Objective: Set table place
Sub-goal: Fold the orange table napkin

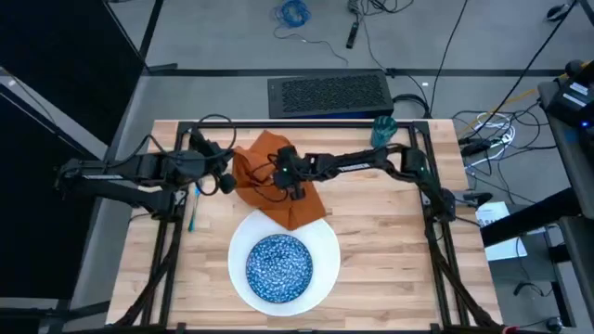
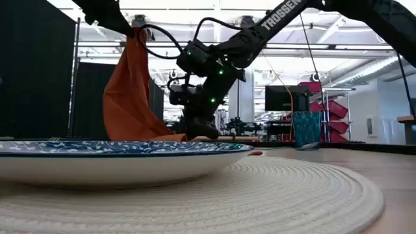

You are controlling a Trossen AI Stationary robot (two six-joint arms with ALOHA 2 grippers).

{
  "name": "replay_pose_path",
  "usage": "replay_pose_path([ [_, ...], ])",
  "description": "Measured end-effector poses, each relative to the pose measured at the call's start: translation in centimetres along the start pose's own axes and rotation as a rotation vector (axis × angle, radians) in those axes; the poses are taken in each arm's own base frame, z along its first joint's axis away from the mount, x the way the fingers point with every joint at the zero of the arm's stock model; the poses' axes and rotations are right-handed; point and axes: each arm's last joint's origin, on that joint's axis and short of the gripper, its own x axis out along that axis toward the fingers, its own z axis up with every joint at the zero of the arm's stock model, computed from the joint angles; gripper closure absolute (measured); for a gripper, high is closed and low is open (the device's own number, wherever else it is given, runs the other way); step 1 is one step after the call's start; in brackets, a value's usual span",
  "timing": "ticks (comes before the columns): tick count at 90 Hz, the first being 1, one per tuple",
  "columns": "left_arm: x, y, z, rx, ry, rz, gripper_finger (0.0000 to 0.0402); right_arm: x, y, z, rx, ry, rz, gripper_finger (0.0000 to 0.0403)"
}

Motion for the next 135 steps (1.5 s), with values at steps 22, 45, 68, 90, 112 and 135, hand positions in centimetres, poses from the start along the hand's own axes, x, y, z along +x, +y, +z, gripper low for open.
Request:
replay_pose_path([
  [22, 0.0, 0.1, 0.0, 0.003, 0.0, 0.046, 0.0402, -1.4, -0.2, 1.4, 0.049, 0.026, 0.017, 0.0403],
  [45, -0.1, 0.5, -0.7, 0.009, 0.051, 0.141, 0.0402, -8.3, 0.1, 7.2, 0.097, 0.069, 0.141, 0.0403],
  [68, -0.1, 0.7, -1.1, 0.007, 0.071, 0.186, 0.0401, -15.4, 1.1, 12.1, 0.202, -0.043, 0.367, 0.0403],
  [90, -0.1, 0.7, -0.7, -0.023, 0.032, 0.216, 0.0402, -20.4, 0.6, 14.6, 0.309, -0.153, 0.451, 0.0403],
  [112, 2.1, -0.3, 0.2, -0.034, 0.009, 0.262, 0.0402, -20.3, 1.0, 13.1, 0.376, 0.024, 0.472, 0.0403],
  [135, 9.1, -2.4, -0.9, 0.042, 0.102, 0.307, 0.0402, -20.3, 1.0, 11.6, 0.403, 0.187, 0.455, 0.0403],
])
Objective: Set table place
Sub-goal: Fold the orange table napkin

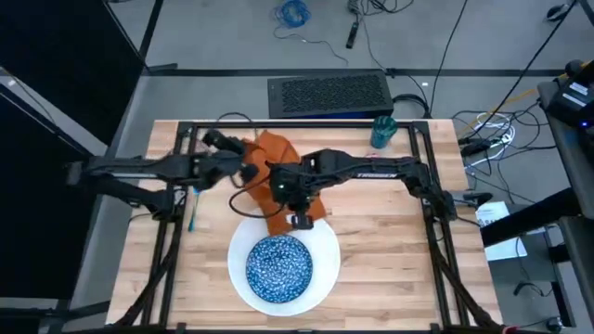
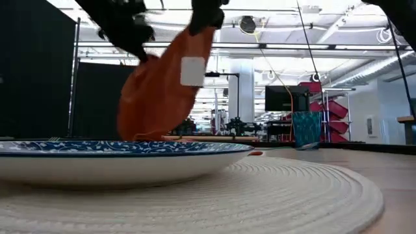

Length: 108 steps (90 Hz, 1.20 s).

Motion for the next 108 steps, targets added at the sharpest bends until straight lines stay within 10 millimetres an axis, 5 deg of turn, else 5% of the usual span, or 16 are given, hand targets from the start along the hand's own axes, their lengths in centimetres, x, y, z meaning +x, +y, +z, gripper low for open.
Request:
replay_pose_path([
  [21, 4.9, 1.3, 0.0, -0.048, -0.003, 0.044, 0.0402, -0.2, -1.2, -1.4, 0.055, 0.147, -0.008, 0.0403],
  [65, 10.9, 4.7, -0.5, -0.002, -0.041, -0.046, 0.0402, 3.1, -5.5, -4.9, 0.169, 0.299, 0.105, 0.0403],
  [89, 14.8, 2.2, -2.3, -0.052, -0.02, -0.189, 0.0402, 4.2, -6.7, -10.4, 0.365, 0.157, 0.174, 0.0403],
  [108, 16.1, 0.8, -3.2, -0.043, -0.004, -0.202, 0.0402, 5.1, -6.6, -11.5, 0.376, 0.075, 0.207, 0.0403],
])
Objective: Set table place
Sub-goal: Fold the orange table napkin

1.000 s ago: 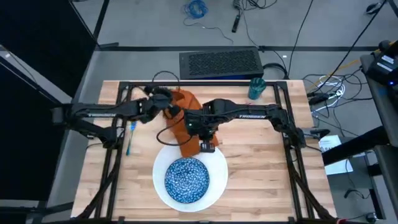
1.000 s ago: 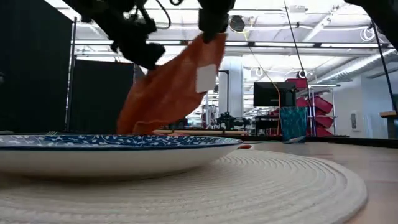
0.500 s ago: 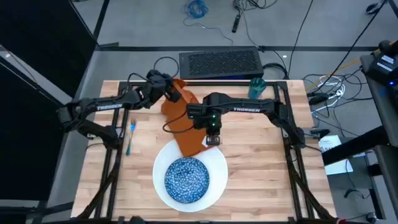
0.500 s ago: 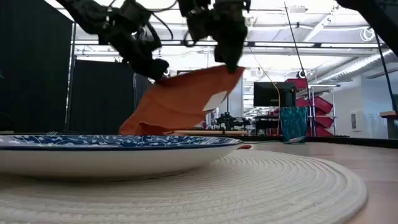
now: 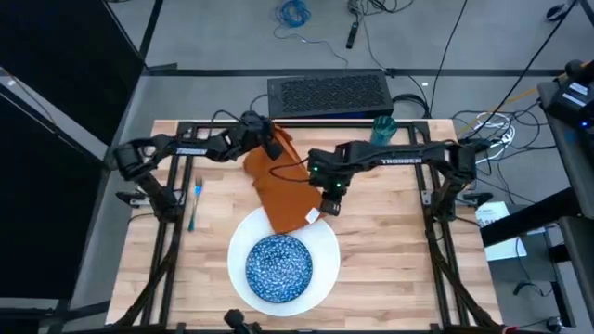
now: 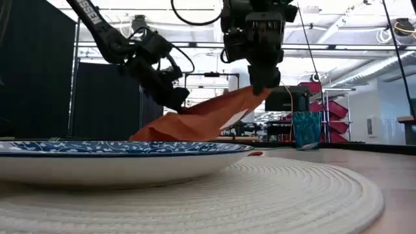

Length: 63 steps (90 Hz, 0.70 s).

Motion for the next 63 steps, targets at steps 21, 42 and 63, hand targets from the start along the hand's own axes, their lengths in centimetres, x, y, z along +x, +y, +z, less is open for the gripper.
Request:
replay_pose_path([
  [21, 0.0, 0.0, 0.2, 0.002, -0.021, 0.002, 0.0402, 0.2, -0.2, 0.2, -0.022, -0.006, -0.003, 0.0403],
  [42, 0.8, -0.1, -0.5, 0.021, -0.013, -0.108, 0.0387, 0.2, -0.2, 0.4, -0.001, -0.025, -0.01, 0.0402],
  [63, 1.3, -0.2, -0.2, 0.006, -0.079, -0.13, 0.0308, 0.1, -0.3, 0.2, 0.014, -0.007, -0.015, 0.0343],
])
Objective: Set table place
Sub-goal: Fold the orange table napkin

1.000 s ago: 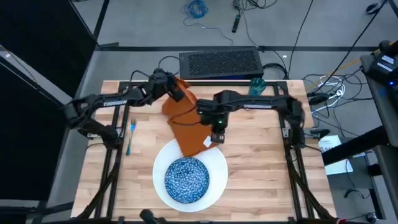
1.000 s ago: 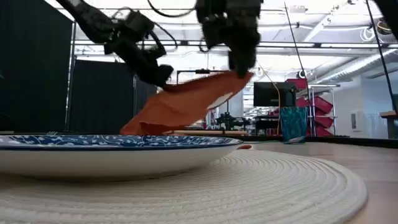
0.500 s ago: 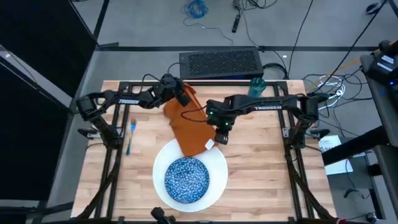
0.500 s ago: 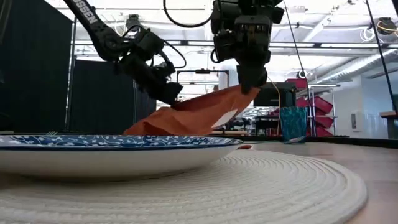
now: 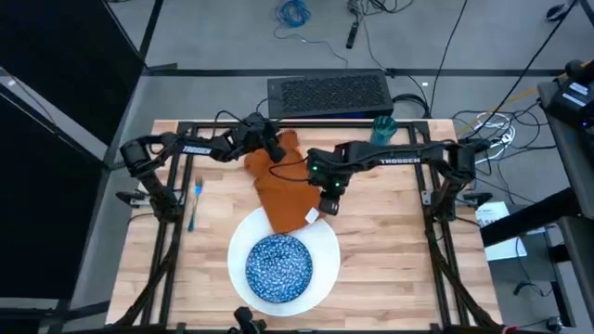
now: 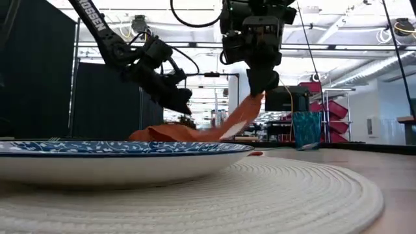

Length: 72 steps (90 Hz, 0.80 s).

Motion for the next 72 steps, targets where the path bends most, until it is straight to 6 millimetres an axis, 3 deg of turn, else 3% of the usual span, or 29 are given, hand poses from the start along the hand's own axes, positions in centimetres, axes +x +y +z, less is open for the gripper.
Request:
replay_pose_path([
  [15, 0.0, 0.2, 0.6, -0.045, -0.044, 0.035, 0.0257, 0.0, -0.2, -0.5, 0.001, 0.053, -0.02, 0.0274],
  [31, -1.3, 0.4, 0.5, -0.076, 0.066, 0.059, 0.0247, -0.8, -0.8, -0.5, 0.009, 0.074, -0.035, 0.023],
  [54, -4.7, 0.4, -0.8, -0.007, 0.385, 0.033, 0.0251, -0.2, -1.2, 1.9, -0.09, -0.13, -0.008, 0.023],
  [72, -6.5, 0.0, -0.8, 0.033, 0.464, 0.036, 0.0252, 0.0, -1.7, 2.4, -0.098, -0.157, 0.007, 0.0241],
])
